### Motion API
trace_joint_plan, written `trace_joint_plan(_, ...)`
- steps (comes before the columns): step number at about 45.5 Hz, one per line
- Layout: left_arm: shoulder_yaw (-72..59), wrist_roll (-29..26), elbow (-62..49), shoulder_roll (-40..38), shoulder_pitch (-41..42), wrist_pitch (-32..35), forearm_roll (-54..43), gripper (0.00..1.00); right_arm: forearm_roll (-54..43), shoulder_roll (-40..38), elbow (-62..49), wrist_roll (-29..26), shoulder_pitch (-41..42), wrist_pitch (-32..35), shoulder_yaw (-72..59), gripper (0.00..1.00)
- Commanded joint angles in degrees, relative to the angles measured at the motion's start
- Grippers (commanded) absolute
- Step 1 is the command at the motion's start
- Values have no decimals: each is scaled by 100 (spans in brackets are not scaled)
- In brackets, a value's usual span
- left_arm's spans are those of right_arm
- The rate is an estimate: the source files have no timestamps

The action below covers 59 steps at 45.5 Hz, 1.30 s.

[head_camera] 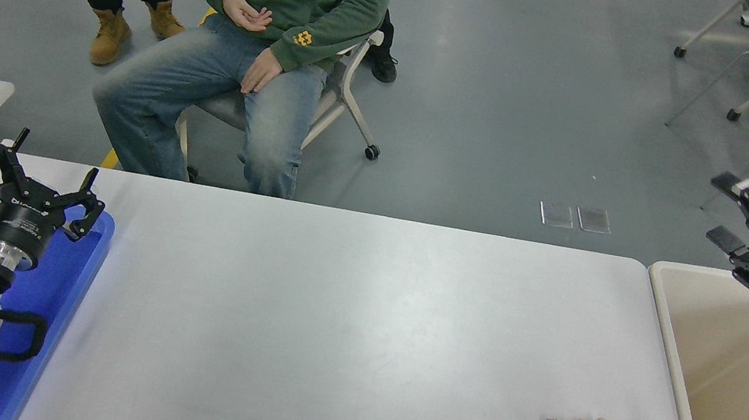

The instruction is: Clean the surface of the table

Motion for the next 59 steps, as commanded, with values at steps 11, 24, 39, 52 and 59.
trace_joint_plan(11,0,1,0,0,0,0,0,100,-1720,-767,848,22,-334,135,-526,98)
trace_joint_plan(24,0,1,0,0,0,0,0,100,-3372,-1004,1226,39,-404,276,-930,98)
trace_joint_plan(39,0,1,0,0,-9,0,0,100,-4972,-1057,1349,13,-413,276,-1423,98)
trace_joint_plan(52,0,1,0,0,0,0,0,100,-5913,-600,1332,-49,-404,276,-1458,98)
trace_joint_plan(59,0,1,0,0,0,0,0,100,-5975,-178,1305,-49,-413,258,-1598,98)
